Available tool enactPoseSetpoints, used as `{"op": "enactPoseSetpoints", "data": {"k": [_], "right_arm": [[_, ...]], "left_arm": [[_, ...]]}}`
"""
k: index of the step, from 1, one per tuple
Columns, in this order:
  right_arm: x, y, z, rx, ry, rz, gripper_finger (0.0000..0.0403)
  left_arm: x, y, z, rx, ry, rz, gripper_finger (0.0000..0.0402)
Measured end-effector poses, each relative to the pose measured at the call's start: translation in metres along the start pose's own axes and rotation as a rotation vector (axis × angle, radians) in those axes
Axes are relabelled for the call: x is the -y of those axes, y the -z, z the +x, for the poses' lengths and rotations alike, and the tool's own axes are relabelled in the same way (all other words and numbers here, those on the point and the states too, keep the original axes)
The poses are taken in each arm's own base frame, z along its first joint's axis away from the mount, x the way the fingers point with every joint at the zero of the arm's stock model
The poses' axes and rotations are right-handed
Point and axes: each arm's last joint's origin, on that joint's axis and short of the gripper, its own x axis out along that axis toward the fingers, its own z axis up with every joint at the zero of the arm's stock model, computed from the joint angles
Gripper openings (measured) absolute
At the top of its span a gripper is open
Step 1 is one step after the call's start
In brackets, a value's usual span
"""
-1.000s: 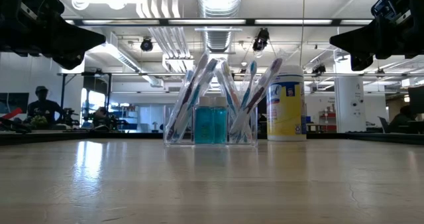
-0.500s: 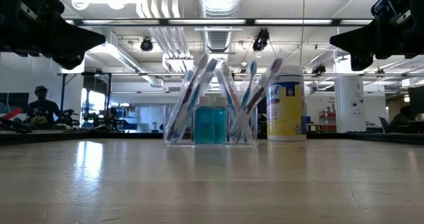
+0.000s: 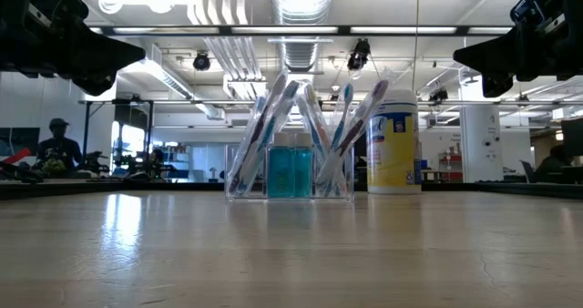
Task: Pick & Place toothbrushing station
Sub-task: Return to Home Position
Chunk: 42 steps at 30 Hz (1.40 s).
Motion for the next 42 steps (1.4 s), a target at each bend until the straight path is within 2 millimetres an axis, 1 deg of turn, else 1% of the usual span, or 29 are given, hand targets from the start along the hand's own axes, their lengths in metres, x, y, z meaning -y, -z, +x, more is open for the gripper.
{"op": "enactPoseSetpoints", "data": {"k": [42], "right_arm": [[0.0000, 0.0000, 0.0000, 0.000, 0.000, 0.000, 0.0008]], "left_arm": [[0.0000, 0.0001, 0.0000, 0.000, 0.000, 0.000, 0.0018]]}}
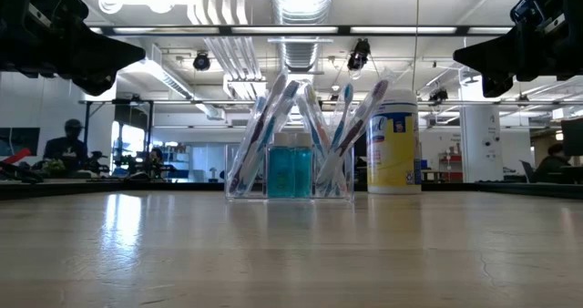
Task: Pick & Place toothbrushing station
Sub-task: Return to Home Position
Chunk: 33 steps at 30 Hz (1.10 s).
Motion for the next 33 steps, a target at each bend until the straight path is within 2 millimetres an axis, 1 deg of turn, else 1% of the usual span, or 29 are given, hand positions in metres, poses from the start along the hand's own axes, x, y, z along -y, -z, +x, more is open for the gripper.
{"op": "enactPoseSetpoints", "data": {"k": [8, 33], "right_arm": [[0.0000, 0.0000, 0.0000, 0.000, 0.000, 0.000, 0.0008], [0.0000, -0.0001, 0.0000, 0.000, 0.000, 0.000, 0.0008]], "left_arm": [[0.0000, -0.0001, 0.0000, 0.000, 0.000, 0.000, 0.0012], [0.0000, 0.0000, 0.0000, 0.000, 0.000, 0.000, 0.0016]]}}
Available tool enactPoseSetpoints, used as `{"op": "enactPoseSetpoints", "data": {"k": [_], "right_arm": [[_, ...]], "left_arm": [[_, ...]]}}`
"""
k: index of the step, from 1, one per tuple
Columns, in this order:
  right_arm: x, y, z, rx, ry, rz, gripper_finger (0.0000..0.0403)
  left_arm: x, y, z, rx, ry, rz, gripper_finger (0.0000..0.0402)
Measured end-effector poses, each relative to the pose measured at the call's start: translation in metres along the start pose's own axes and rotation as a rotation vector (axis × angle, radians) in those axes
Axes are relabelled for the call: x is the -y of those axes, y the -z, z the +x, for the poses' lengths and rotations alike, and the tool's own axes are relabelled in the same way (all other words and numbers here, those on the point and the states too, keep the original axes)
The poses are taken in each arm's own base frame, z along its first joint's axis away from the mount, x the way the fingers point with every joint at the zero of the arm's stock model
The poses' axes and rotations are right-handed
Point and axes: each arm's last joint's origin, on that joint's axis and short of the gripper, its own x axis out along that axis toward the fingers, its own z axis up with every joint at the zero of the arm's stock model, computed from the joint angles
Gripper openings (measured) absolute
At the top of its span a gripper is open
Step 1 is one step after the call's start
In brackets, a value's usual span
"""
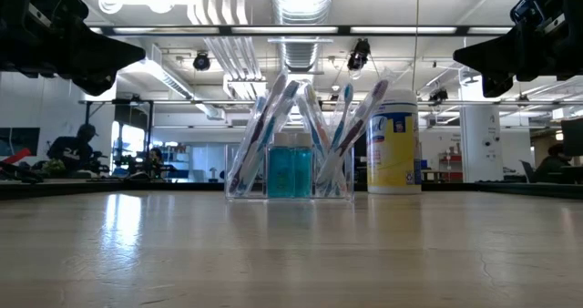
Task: Pick & Place toothbrushing station
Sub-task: Return to Home Position
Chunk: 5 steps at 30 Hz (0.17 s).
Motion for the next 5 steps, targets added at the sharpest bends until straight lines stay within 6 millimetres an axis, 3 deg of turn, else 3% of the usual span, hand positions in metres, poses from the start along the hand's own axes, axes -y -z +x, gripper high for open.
{"op": "enactPoseSetpoints", "data": {"k": [5], "right_arm": [[0.0000, 0.0001, 0.0000, 0.000, 0.000, 0.000, 0.0008]], "left_arm": [[0.0000, 0.0000, 0.0000, 0.000, 0.000, 0.000, 0.0012]]}}
